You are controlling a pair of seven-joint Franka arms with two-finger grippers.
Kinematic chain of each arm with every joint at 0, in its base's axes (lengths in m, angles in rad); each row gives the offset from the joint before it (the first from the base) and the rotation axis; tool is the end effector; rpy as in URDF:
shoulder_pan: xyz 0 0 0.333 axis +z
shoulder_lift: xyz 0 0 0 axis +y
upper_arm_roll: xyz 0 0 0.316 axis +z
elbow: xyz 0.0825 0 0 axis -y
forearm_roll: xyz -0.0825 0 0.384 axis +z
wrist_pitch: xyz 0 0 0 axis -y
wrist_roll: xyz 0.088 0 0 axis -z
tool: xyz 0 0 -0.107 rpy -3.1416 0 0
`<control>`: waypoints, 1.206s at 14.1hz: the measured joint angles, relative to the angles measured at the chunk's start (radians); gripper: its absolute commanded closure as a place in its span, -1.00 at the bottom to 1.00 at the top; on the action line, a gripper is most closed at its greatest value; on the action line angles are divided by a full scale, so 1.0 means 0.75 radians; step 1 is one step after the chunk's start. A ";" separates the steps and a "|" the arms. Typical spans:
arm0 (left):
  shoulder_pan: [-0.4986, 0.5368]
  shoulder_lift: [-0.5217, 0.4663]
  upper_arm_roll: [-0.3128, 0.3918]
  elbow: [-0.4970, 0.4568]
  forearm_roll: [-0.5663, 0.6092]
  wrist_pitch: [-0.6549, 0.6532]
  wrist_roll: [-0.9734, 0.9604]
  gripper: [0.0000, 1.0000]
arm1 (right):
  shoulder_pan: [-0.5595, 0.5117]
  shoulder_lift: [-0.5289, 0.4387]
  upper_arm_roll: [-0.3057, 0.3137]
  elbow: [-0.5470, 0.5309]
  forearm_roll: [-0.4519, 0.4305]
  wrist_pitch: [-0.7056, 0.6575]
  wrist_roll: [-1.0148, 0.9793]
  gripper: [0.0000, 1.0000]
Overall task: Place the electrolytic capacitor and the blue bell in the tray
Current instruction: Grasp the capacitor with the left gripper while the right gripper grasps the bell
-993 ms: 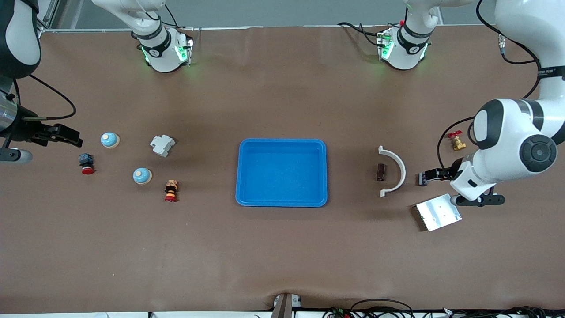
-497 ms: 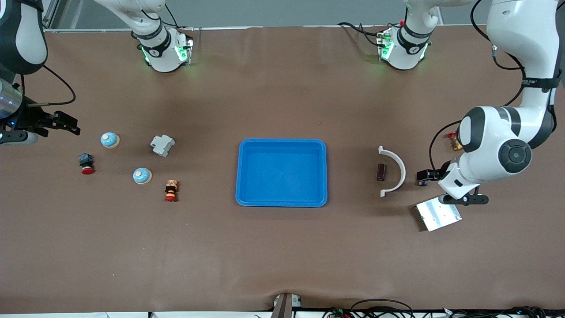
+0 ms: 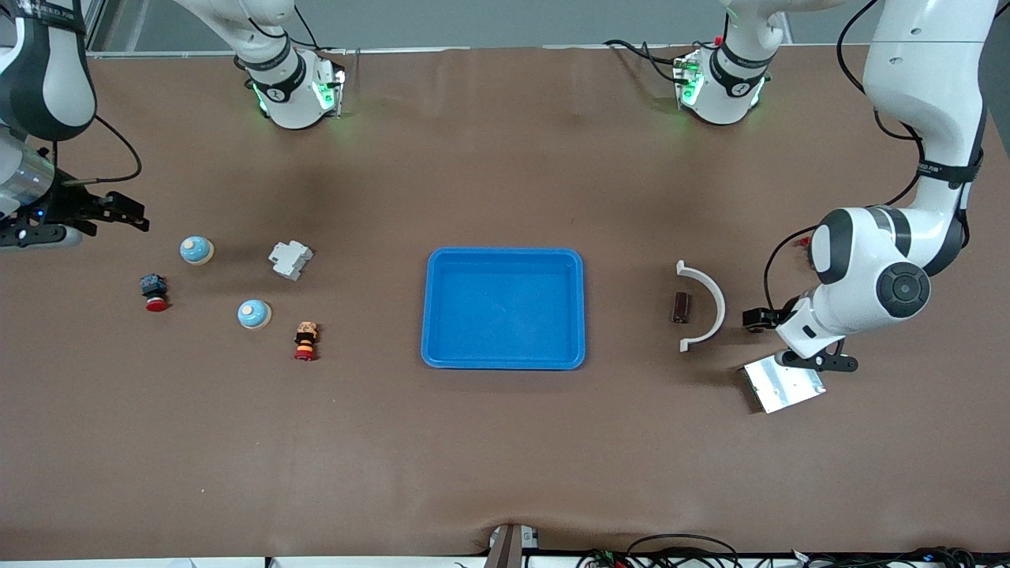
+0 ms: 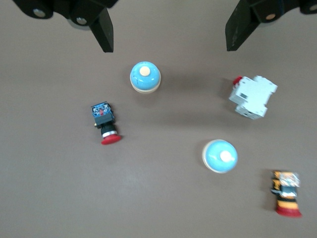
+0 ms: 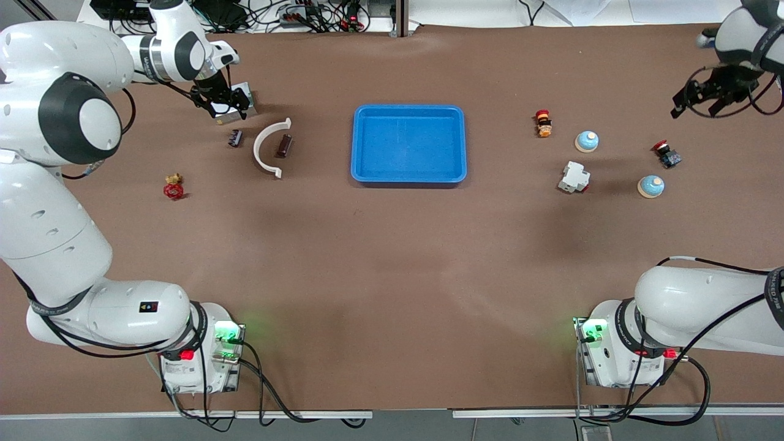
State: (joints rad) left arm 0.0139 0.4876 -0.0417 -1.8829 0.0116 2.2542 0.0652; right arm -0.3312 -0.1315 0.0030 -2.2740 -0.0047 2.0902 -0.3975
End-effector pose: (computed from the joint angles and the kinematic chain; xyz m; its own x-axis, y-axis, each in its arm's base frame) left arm 0.6225 -0.0158 0.2394 0.9886 -0.0974 -0.1146 -0.0959 -0.9952 0.0190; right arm 0.4640 -0.1582 0.4072 0.9962 0.0720 -0.0499 0.0712 -0.9973 -0.0162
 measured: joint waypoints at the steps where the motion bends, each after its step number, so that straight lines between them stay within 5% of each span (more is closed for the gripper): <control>1: 0.007 0.008 0.000 -0.004 0.000 0.005 0.000 -1.00 | -0.020 -0.002 0.000 -0.042 0.000 0.045 -0.023 -1.00; 12: 0.020 0.065 -0.003 -0.050 0.000 0.030 0.000 -1.00 | -0.068 0.008 0.004 -0.374 0.000 0.512 -0.150 -1.00; 17: 0.020 0.098 -0.003 -0.055 0.000 0.067 -0.003 -1.00 | -0.127 0.143 0.001 -0.416 0.000 0.684 -0.267 -1.00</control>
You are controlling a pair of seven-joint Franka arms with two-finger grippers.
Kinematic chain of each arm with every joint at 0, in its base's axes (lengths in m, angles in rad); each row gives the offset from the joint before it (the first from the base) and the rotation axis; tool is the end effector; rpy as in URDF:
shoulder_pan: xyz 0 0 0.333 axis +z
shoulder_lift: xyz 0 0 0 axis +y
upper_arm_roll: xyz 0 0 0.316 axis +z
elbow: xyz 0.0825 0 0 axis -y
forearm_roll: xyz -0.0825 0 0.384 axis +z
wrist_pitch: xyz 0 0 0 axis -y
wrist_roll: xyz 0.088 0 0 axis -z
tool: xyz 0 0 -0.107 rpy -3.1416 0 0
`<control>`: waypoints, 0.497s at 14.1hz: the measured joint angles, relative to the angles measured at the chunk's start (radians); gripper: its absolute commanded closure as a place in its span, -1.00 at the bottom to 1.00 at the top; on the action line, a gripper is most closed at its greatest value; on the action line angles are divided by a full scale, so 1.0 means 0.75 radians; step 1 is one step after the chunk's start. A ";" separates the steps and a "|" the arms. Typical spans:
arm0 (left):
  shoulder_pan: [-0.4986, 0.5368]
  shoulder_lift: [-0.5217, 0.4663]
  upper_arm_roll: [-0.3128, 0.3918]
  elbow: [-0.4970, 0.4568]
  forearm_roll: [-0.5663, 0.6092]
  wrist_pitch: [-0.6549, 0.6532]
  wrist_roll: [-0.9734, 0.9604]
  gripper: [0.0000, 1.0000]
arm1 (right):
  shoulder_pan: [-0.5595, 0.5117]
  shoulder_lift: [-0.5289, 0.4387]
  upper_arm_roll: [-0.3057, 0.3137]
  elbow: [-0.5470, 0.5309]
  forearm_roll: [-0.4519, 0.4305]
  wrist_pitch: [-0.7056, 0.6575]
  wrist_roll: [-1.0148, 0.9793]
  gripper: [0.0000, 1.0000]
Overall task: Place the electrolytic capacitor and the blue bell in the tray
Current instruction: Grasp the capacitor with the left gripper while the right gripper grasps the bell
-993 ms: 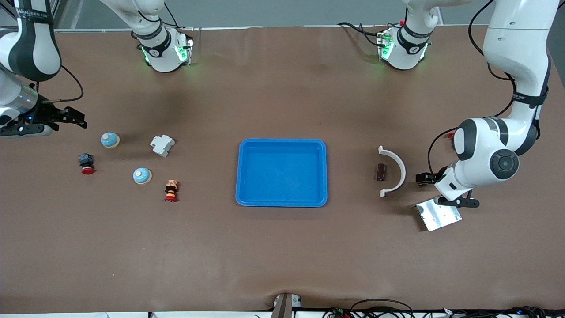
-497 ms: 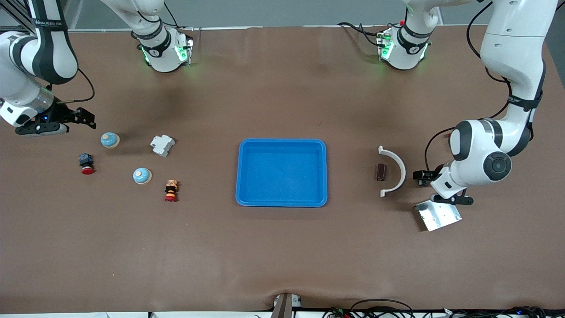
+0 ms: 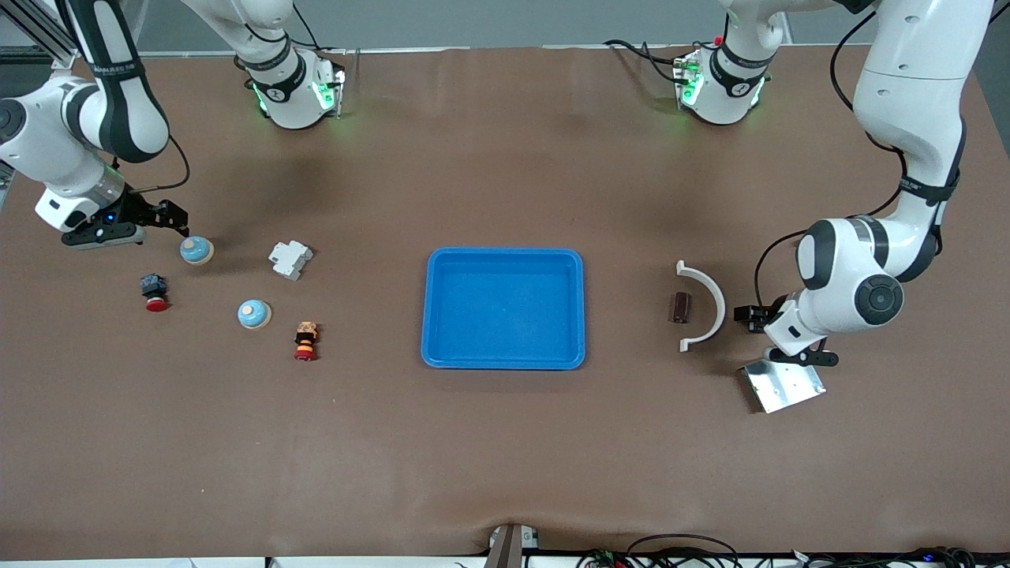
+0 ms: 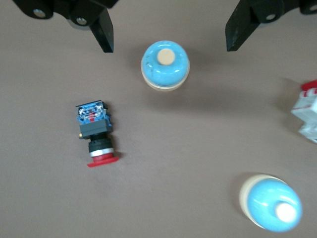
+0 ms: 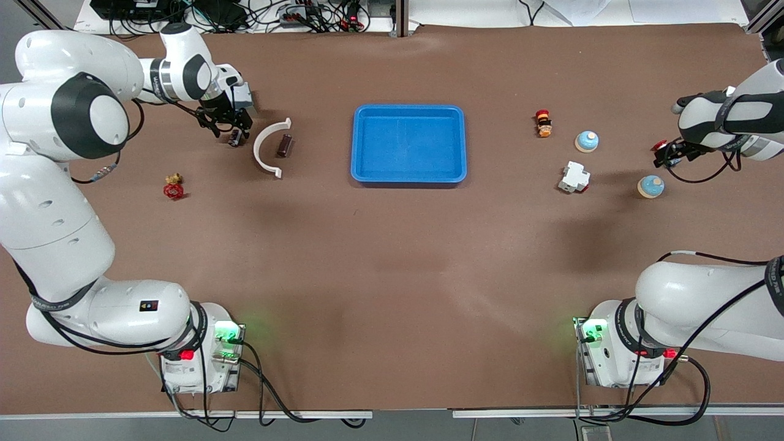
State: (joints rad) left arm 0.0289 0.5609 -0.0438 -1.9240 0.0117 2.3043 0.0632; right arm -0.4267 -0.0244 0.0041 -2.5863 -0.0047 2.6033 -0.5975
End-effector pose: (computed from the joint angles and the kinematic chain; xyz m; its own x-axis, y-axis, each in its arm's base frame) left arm 0.6051 -0.0082 0.1822 0.9806 -0.0832 -0.1776 -0.0795 -0.9965 0.0274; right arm 0.4072 -0.1830 0.2716 0.9834 0.1782 0.0327 0.1775 -0.9838 0.0255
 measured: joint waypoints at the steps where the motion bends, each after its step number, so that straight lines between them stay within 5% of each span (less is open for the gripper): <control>1: 0.000 0.005 0.000 -0.001 0.000 0.005 -0.001 -1.00 | -0.012 0.026 -0.001 -0.005 0.000 0.034 -0.009 -1.00; 3: 0.000 0.011 0.000 -0.001 0.000 0.011 -0.001 -1.00 | -0.027 0.068 -0.001 -0.015 0.000 0.087 -0.013 -1.00; 7: 0.001 0.011 0.000 -0.001 0.000 0.013 -0.004 0.18 | -0.041 0.165 -0.001 -0.046 0.000 0.188 -0.018 -1.00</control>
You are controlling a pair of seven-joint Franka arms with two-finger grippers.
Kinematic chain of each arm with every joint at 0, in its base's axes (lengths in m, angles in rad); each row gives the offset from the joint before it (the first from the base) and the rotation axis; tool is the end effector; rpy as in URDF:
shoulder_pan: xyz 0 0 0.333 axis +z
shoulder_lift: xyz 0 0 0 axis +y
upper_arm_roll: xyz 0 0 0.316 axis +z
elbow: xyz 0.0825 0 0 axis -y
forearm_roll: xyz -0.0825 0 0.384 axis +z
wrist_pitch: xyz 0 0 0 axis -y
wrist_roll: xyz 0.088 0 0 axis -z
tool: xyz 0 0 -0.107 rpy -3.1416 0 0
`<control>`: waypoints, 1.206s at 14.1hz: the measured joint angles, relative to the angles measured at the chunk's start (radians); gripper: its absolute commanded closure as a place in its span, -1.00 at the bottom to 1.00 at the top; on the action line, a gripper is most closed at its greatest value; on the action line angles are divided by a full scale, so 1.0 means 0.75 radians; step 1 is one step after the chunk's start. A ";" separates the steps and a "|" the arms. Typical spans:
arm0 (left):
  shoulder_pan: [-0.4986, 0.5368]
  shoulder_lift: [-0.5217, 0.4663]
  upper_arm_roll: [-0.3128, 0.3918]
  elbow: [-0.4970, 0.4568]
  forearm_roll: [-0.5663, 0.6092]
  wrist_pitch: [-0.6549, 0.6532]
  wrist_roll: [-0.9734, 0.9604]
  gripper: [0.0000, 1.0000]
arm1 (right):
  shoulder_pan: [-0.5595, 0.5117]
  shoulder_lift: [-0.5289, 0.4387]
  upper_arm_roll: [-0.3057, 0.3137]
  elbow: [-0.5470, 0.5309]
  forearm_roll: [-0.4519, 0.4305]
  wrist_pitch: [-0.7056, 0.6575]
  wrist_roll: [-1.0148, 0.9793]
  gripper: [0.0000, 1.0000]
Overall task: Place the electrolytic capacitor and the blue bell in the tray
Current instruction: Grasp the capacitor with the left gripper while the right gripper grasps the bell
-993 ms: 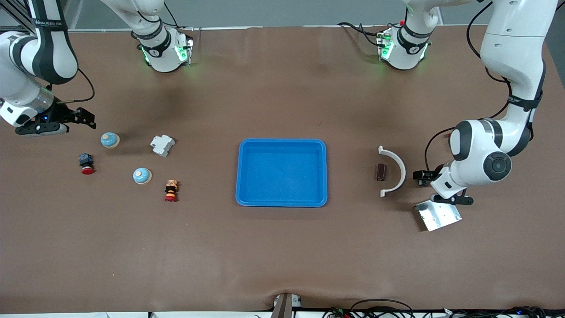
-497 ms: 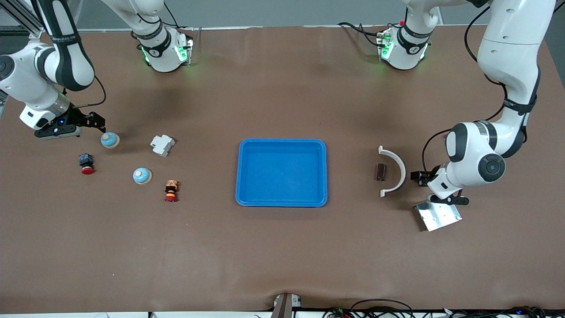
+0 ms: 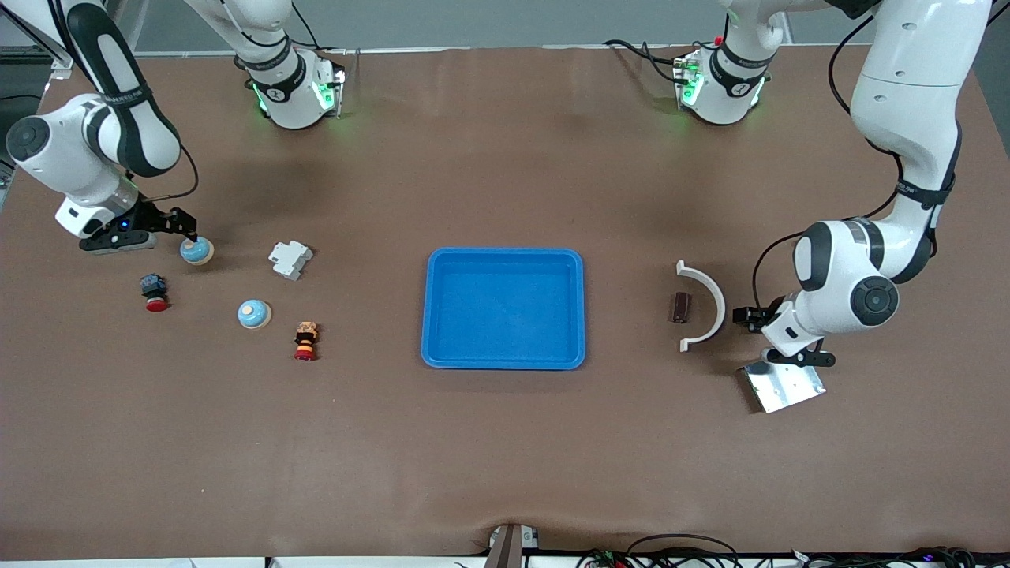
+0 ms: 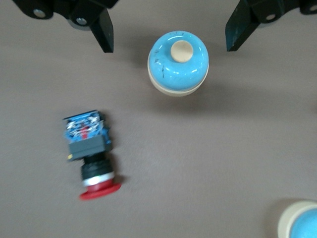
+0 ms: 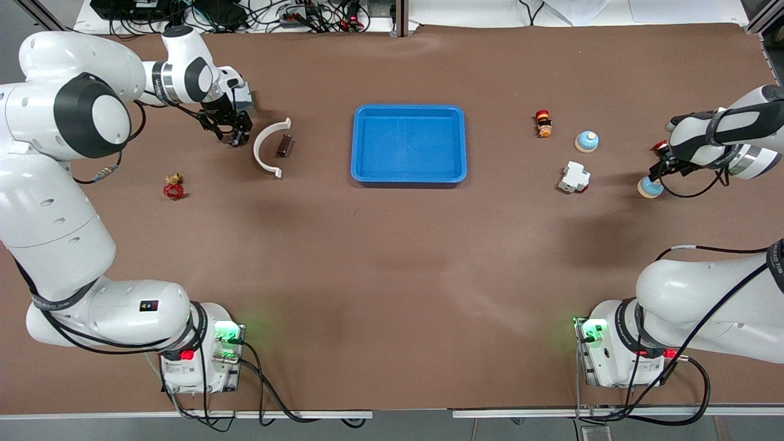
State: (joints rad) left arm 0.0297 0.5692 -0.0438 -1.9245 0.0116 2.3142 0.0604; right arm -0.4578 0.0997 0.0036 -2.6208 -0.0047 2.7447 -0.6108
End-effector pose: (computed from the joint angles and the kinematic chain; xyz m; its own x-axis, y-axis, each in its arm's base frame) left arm 0.6048 -0.0078 0.1776 0.9811 -0.0794 -0.1766 -0.0758 -0.9967 0.0273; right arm 0.3922 -0.1913 0.2176 0.9869 0.1603 0.0189 0.1600 -0.9870 0.0152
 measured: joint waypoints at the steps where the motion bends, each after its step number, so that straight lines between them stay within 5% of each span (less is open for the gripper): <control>1: 0.001 0.000 0.000 0.000 0.000 0.000 0.000 0.35 | 0.000 0.013 0.000 -0.006 0.000 0.015 0.000 -1.00; 5: 0.004 0.000 0.000 0.001 -0.002 0.004 -0.005 1.00 | 0.000 0.042 0.002 -0.016 0.000 0.073 0.000 -1.00; 17: 0.002 -0.140 -0.004 0.019 -0.026 -0.040 -0.061 1.00 | 0.001 0.204 0.019 -0.021 0.001 0.272 0.000 -1.00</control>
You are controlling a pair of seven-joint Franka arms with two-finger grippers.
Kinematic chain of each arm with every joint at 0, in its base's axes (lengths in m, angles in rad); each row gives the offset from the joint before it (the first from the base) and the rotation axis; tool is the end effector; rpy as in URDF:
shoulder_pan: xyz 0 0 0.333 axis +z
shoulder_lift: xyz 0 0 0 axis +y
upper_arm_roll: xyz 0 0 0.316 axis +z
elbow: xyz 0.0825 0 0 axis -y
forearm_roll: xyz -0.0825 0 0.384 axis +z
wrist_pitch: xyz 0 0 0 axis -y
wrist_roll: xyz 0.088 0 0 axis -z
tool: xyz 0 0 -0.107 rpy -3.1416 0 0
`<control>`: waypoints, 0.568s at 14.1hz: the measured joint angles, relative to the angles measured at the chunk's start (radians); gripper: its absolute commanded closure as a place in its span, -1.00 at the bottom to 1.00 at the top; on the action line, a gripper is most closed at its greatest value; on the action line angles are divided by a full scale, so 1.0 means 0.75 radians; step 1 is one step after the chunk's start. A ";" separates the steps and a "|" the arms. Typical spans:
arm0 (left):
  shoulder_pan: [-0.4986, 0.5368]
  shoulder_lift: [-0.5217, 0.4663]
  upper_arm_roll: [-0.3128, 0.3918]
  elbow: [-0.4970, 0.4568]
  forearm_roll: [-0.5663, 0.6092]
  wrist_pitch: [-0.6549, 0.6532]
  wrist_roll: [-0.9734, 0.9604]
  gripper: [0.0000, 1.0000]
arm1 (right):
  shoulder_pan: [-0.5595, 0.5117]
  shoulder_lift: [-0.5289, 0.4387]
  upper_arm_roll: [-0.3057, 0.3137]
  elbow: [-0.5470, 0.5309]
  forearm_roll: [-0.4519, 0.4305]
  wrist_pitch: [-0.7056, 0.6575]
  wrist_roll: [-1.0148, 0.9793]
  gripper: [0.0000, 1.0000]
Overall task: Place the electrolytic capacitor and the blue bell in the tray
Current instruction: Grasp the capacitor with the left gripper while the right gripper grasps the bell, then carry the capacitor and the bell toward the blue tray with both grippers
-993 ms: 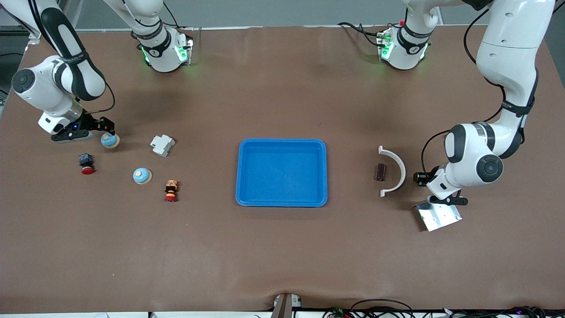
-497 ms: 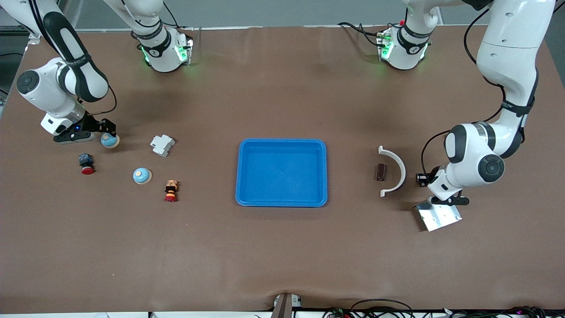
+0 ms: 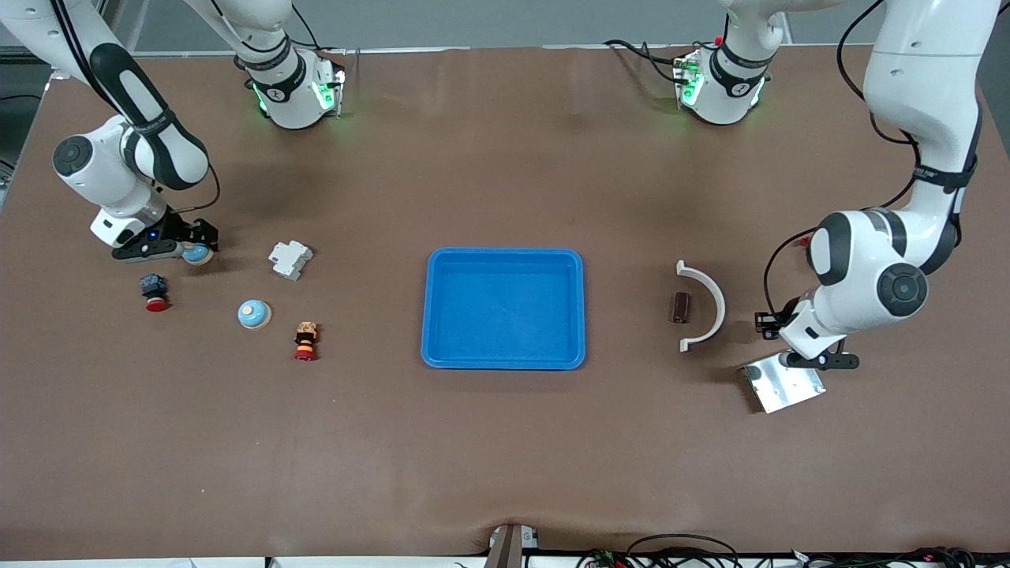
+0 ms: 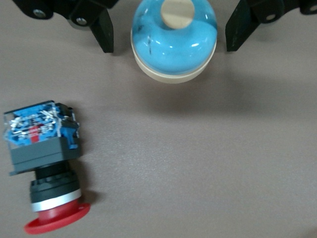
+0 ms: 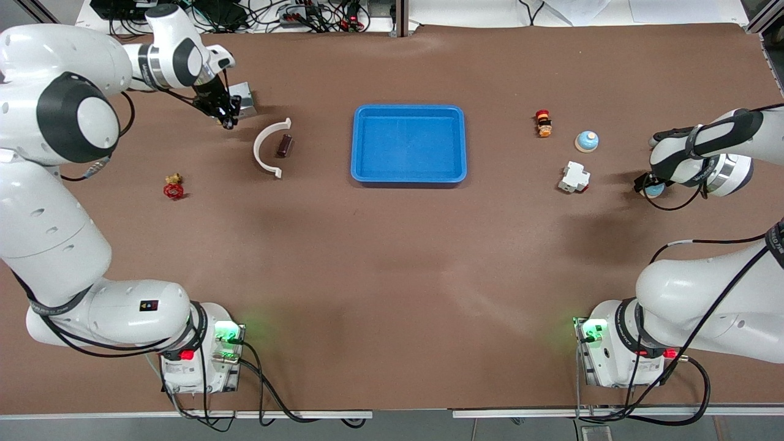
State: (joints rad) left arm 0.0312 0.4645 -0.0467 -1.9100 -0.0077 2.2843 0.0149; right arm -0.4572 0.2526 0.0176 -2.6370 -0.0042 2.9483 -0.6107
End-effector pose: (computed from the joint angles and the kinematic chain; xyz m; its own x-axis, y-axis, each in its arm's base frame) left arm 0.6192 -0.0086 0.2452 0.9958 -0.0222 -0.0893 -0.0199 -0.9994 0.0276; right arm 0.3882 -0.1817 0.1654 0.9834 0.1742 0.0500 0.1728 -0.9845 0.0309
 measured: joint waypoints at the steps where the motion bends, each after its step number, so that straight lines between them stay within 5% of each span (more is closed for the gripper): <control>1: -0.001 -0.033 -0.007 0.000 0.000 -0.031 -0.033 1.00 | 0.001 0.000 0.003 0.000 0.000 0.001 0.000 -1.00; 3: -0.002 -0.096 -0.044 0.000 0.000 -0.098 -0.127 1.00 | 0.002 0.002 0.007 0.000 0.000 0.009 0.001 -1.00; 4: -0.004 -0.124 -0.066 0.000 0.000 -0.129 -0.185 1.00 | 0.002 0.003 0.008 0.000 0.000 0.010 0.001 -0.85; 7: -0.007 -0.190 -0.161 -0.001 0.000 -0.189 -0.404 1.00 | 0.002 0.006 0.008 0.000 0.001 0.011 0.002 0.99; 8: -0.007 -0.205 -0.202 -0.001 0.000 -0.194 -0.497 1.00 | 0.002 0.006 0.008 0.000 0.001 0.011 0.002 1.00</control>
State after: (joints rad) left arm 0.0261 0.3110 -0.1982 -1.9110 -0.0077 2.1389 -0.3575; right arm -0.4557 0.2571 0.0238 -2.6368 -0.0037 2.9568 -0.6092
